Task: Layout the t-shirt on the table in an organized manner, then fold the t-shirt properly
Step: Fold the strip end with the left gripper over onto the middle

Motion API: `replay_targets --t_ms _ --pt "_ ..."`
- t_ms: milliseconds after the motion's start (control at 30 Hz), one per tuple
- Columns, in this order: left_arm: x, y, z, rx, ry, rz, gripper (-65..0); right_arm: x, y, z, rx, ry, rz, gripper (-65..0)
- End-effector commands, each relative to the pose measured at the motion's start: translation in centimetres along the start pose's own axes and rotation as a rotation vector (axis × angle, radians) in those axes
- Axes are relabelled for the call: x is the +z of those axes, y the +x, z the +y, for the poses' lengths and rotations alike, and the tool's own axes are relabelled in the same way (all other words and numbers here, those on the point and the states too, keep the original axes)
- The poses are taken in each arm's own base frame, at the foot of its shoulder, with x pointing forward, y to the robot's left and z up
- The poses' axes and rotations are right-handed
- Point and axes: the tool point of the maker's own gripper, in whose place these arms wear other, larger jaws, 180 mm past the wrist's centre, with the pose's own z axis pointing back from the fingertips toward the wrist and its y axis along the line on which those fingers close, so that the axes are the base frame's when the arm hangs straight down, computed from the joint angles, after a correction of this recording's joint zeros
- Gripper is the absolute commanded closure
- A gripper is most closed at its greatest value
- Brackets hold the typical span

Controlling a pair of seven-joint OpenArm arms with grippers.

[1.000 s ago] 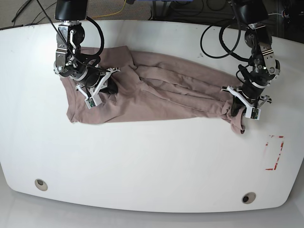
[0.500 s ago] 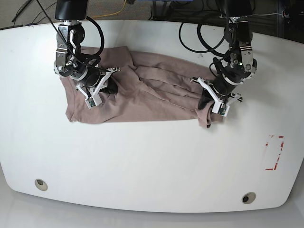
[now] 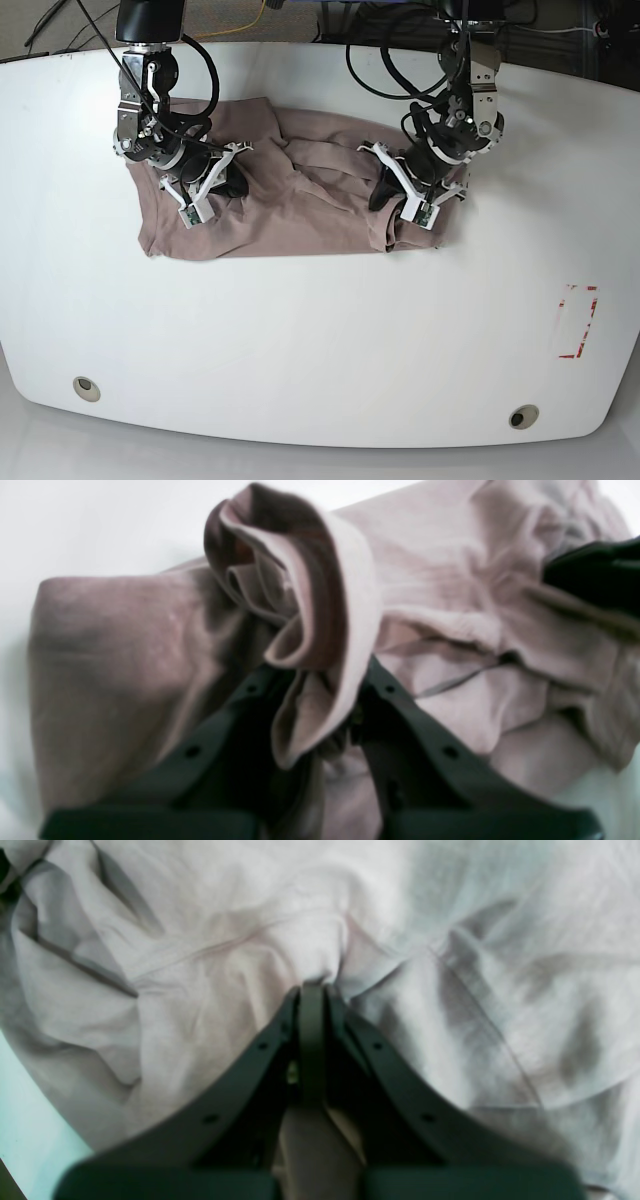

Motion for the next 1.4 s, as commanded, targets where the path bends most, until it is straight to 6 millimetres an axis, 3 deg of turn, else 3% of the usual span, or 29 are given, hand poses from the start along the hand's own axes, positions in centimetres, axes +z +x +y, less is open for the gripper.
replay_targets --t_ms 0,367,733,1300,1367 --pt "-0.1 2.5 -0.8 0.006 -0.020 -0.082 0.0 0.3 1.5 -0.1 0.016 0.006 -0.044 0.0" --pt "-0.7 3.4 -1.5 0.020 -0.034 -0.106 0.0 0.3 1.5 0.0 0.017 0.007 -0.044 0.0" --pt "-2.0 3.0 -5.9 -0.019 -0.146 -0.081 0.0 0.3 1.5 0.0 0.021 0.008 -0.043 0.0" --pt "-2.5 2.6 -7.4 -0.032 -0.189 -0.064 0.0 0.2 1.7 0.0 0.024 0.008 -0.046 0.0" --pt "-2.6 2.6 -7.9 -0.039 -0.203 -0.062 -3.0 0.2 1.7 0.0 0.024 0.008 -0.046 0.0"
